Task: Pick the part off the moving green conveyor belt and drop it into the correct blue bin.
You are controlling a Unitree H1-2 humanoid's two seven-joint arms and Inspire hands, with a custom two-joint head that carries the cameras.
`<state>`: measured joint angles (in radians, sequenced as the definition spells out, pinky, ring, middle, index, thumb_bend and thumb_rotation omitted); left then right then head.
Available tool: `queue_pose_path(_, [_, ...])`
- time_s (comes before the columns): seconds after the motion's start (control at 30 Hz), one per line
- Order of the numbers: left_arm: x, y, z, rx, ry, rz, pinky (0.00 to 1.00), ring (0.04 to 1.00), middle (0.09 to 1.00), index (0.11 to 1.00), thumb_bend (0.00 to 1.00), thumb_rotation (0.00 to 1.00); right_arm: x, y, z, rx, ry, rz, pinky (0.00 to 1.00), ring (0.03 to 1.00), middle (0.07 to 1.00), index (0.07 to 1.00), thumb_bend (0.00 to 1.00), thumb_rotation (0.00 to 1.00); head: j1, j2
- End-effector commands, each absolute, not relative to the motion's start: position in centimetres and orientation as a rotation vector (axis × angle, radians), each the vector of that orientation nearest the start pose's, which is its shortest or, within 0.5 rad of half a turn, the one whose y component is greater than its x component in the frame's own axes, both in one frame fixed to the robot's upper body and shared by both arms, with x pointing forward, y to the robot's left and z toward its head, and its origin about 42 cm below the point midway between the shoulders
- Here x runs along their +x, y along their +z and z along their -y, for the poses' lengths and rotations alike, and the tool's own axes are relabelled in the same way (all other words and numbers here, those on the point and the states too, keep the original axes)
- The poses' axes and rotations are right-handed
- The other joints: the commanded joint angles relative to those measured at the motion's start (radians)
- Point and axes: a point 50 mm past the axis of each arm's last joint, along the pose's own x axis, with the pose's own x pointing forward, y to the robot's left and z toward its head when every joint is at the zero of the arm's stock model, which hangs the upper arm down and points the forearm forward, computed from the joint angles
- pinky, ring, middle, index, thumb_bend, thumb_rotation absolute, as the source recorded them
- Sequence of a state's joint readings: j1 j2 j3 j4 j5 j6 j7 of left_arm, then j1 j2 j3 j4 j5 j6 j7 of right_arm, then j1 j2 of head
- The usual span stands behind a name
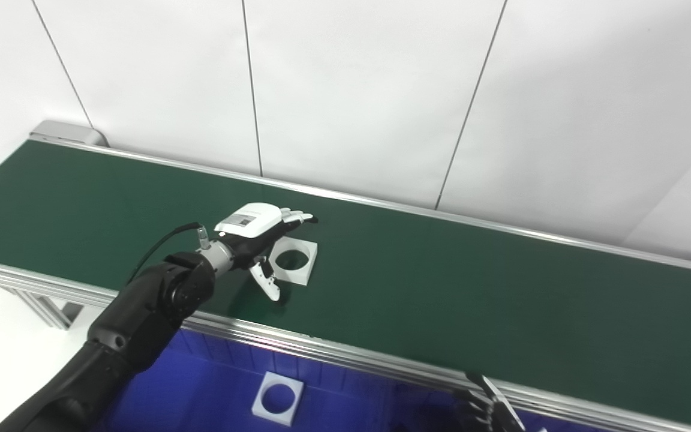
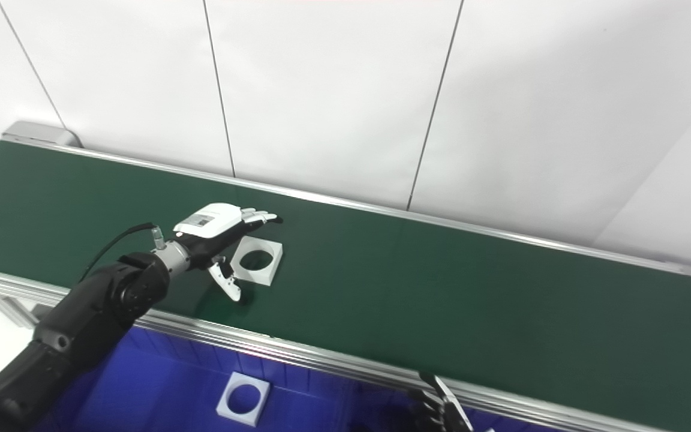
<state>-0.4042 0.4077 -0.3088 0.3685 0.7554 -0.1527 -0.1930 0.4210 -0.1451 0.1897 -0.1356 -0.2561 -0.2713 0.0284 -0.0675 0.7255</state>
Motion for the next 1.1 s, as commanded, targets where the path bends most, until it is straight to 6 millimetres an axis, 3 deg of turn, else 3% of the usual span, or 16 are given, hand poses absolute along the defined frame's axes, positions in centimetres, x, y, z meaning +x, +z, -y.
queue_pose_path(0.0, [41.4, 13.9, -25.7, 1.251, -0.430, 0.141, 0.82, 0.870, 0.895, 0.876, 0.74, 0.00, 13.4, 6.9, 21.4, -0.312, 0.216, 0.053, 0.66, 0.740, 0.792, 0.900, 0.79, 0.28, 0.001, 0.000])
queue_pose_path(0.1, [41.4, 13.1, -25.0, 1.223, -0.412, 0.136, 0.75, 0.817, 0.862, 0.850, 0.69, 0.00, 13.3, 6.9, 21.4, -0.306, 0.214, 0.051, 0.66, 0.744, 0.794, 0.903, 0.79, 0.28, 0.002, 0.006])
queue_pose_path(0.17, [41.5, 12.7, -24.7, 1.187, -0.400, 0.127, 0.61, 0.731, 0.825, 0.822, 0.63, 0.00, 13.3, 7.0, 21.4, -0.306, 0.212, 0.054, 0.66, 0.741, 0.791, 0.901, 0.79, 0.28, 0.005, 0.010])
queue_pose_path(0.2, [41.6, 12.6, -24.5, 1.167, -0.395, 0.124, 0.48, 0.572, 0.752, 0.772, 0.53, 0.00, 13.3, 7.0, 21.5, -0.306, 0.210, 0.056, 0.66, 0.738, 0.789, 0.899, 0.79, 0.28, 0.005, 0.010])
queue_pose_path(0.23, [41.6, 12.5, -24.4, 1.146, -0.393, 0.120, 0.43, 0.518, 0.727, 0.756, 0.50, 0.00, 13.3, 7.0, 21.5, -0.305, 0.209, 0.056, 0.66, 0.738, 0.788, 0.898, 0.79, 0.28, 0.006, 0.012])
queue_pose_path(0.27, [41.7, 12.4, -24.3, 1.132, -0.392, 0.118, 0.36, 0.444, 0.599, 0.701, 0.50, 0.00, 13.3, 7.0, 21.5, -0.304, 0.208, 0.056, 0.66, 0.738, 0.788, 0.898, 0.79, 0.28, 0.006, 0.012])
queue_pose_path(0.33, [41.8, 12.2, -24.1, 1.122, -0.392, 0.105, 0.32, 0.419, 0.544, 0.658, 0.50, 0.00, 13.3, 7.0, 21.5, -0.303, 0.206, 0.054, 0.66, 0.737, 0.787, 0.897, 0.79, 0.28, 0.006, 0.012])
queue_pose_path(0.47, [41.7, 11.9, -23.8, 1.090, -0.393, 0.092, 0.30, 0.371, 0.458, 0.557, 0.49, 0.00, 13.3, 7.2, 21.5, -0.307, 0.205, 0.052, 0.66, 0.736, 0.790, 0.898, 0.79, 0.29, 0.009, 0.022])
queue_pose_path(0.73, [41.3, 11.8, -24.2, 1.065, -0.390, 0.076, 0.28, 0.360, 0.445, 0.538, 0.49, 0.00, 13.3, 7.4, 21.5, -0.307, 0.201, 0.047, 0.66, 0.739, 0.791, 0.896, 0.79, 0.29, 0.008, 0.030])
queue_pose_path(0.87, [40.7, 12.8, -24.8, 1.024, -0.361, 0.115, 0.31, 0.369, 0.452, 0.542, 0.49, 0.00, 13.4, 7.6, 21.3, -0.312, 0.202, 0.049, 0.65, 0.738, 0.791, 0.895, 0.79, 0.29, -0.020, 0.046])
queue_pose_path(1.07, [38.0, 15.5, -25.4, 0.899, -0.291, 0.248, 0.24, 0.357, 0.442, 0.526, 0.49, 0.00, 13.6, 8.0, 20.9, -0.315, 0.201, 0.050, 0.66, 0.745, 0.798, 0.903, 0.78, 0.30, -0.067, 0.080])
